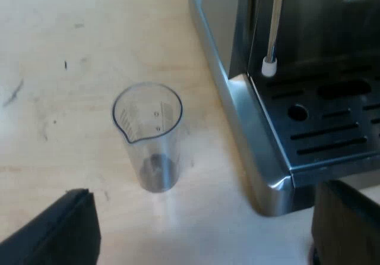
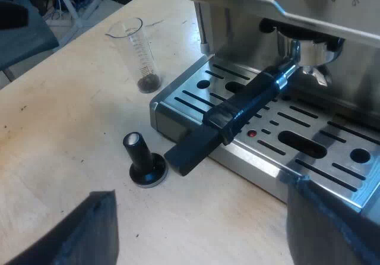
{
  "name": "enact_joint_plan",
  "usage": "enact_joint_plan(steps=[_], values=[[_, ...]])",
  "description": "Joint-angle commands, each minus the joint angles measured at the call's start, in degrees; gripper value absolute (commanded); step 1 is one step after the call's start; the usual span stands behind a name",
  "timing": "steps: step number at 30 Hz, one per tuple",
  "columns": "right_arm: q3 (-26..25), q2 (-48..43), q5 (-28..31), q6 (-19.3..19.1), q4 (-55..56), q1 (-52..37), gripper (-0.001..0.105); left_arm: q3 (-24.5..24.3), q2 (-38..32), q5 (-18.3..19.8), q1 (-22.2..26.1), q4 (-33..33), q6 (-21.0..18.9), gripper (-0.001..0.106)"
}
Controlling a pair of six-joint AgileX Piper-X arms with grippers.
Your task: Pour the beans into the coffee machine
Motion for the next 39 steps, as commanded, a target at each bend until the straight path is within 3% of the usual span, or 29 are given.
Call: enact_joint_plan(steps=[1, 3, 12, 15, 17, 21, 28, 33, 35, 39], values=[[-0.7, -0.2, 0.7, -0.4, -0.7, 0.1, 0.062, 1.2, 0.4, -0.1, -0.2, -2.7, -0.3, 0.094], [-0.7, -0.2, 0.8, -0.4, -0.7, 0.1, 0.062, 1.9, 0.5, -0.1, -0.2, -3.7, -0.3, 0.094], [-0.7, -0.2, 0.8, -0.4, -0.7, 0.1, 0.062, 13.9, 0.4, -0.2, -0.2, -22.6, -1.0, 0.094], [-0.7, -0.2, 0.8, -0.4, -0.7, 0.1, 0.062, 15.0, 0.4, -0.2, -0.2, -24.3, -1.0, 0.094], [-0.7, -0.2, 1.1, -0.4, -0.7, 0.1, 0.062, 19.1, 0.4, -0.2, -0.2, -31.9, -1.0, 0.094], [-0.7, -0.2, 1.9, -0.4, -0.7, 0.1, 0.062, 22.6, 0.4, -0.2, -0.2, -36.7, -1.0, 0.094], [-0.7, -0.2, 2.1, -0.4, -0.7, 0.1, 0.062, 26.7, 0.4, -0.4, -0.2, -38.3, -1.6, 0.094], [-0.7, -0.2, 2.1, -0.4, -0.7, 0.1, 0.062, 28.2, 0.4, -6.8, -0.2, -39.5, -7.1, 0.094], [-0.7, -0.2, 2.1, -0.4, -0.7, 0.1, 0.062, 28.8, 0.4, -7.6, -0.2, -42.1, -8.0, 0.094], [-0.7, -0.2, 2.4, -0.4, -0.7, 0.1, 0.062, 29.4, 1.6, -5.3, -0.2, -47.6, -6.9, 0.094]])
